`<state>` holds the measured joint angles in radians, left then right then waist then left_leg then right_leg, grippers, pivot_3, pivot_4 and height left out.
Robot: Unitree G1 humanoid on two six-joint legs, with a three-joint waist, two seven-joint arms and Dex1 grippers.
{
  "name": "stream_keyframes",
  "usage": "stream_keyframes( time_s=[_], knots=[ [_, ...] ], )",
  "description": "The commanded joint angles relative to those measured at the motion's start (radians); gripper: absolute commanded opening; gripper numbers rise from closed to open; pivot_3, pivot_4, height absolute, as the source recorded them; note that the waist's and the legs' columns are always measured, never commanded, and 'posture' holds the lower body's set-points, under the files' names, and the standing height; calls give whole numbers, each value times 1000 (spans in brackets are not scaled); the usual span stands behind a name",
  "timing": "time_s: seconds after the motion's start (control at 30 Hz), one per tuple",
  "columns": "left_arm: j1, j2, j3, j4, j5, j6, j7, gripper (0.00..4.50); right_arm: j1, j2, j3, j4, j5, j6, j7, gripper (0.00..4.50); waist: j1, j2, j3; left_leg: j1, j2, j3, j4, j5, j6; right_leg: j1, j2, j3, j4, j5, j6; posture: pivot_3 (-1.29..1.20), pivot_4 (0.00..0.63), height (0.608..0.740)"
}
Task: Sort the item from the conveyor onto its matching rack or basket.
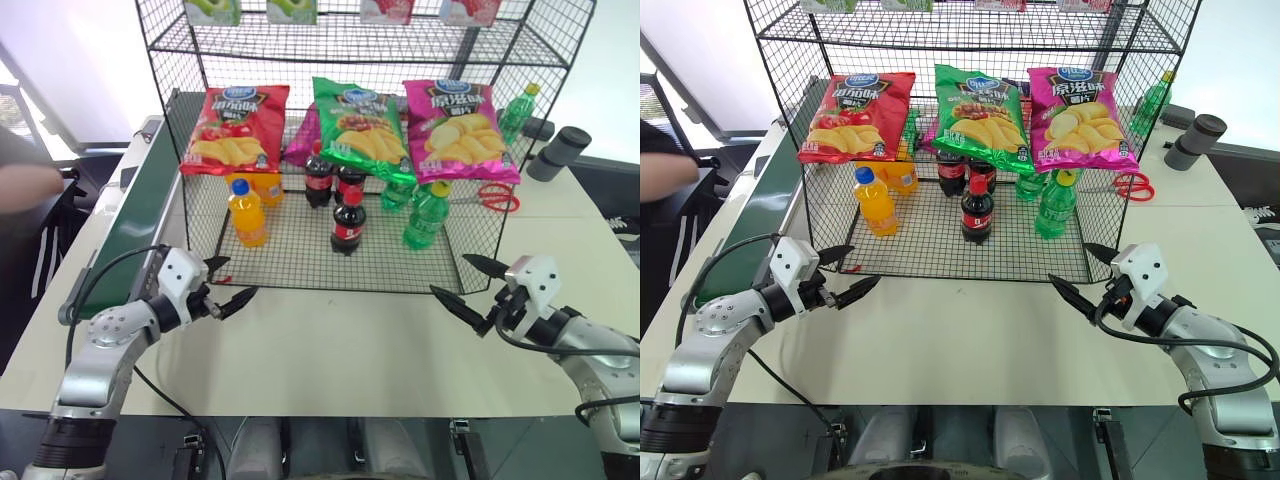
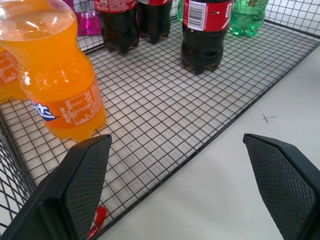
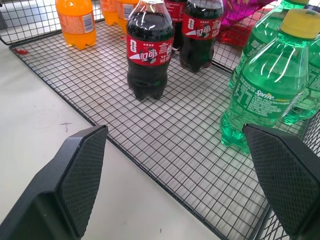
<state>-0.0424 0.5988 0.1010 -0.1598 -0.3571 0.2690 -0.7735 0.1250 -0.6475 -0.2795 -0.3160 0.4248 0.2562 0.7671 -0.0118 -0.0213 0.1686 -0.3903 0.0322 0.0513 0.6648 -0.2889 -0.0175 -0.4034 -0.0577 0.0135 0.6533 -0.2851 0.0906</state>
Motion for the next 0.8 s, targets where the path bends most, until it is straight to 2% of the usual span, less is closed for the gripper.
stream_keyframes(
  time_s=[0.03, 0.8],
  knots=[
    [1, 6, 17, -28, 1, -8, 5, 4500, -11, 5, -7, -6, 3, -22, 2, 4486, 0, 0, 0, 0, 0, 0, 0, 0, 0, 0, 0, 0, 0, 0, 0, 0, 150, 740],
    [2, -2, 9, -40, 1, -1, 25, 4500, -35, 3, 15, -14, 0, -11, -7, 4486, 0, 0, 0, 0, 0, 0, 0, 0, 0, 0, 0, 0, 0, 0, 0, 0, 150, 740]
  ],
)
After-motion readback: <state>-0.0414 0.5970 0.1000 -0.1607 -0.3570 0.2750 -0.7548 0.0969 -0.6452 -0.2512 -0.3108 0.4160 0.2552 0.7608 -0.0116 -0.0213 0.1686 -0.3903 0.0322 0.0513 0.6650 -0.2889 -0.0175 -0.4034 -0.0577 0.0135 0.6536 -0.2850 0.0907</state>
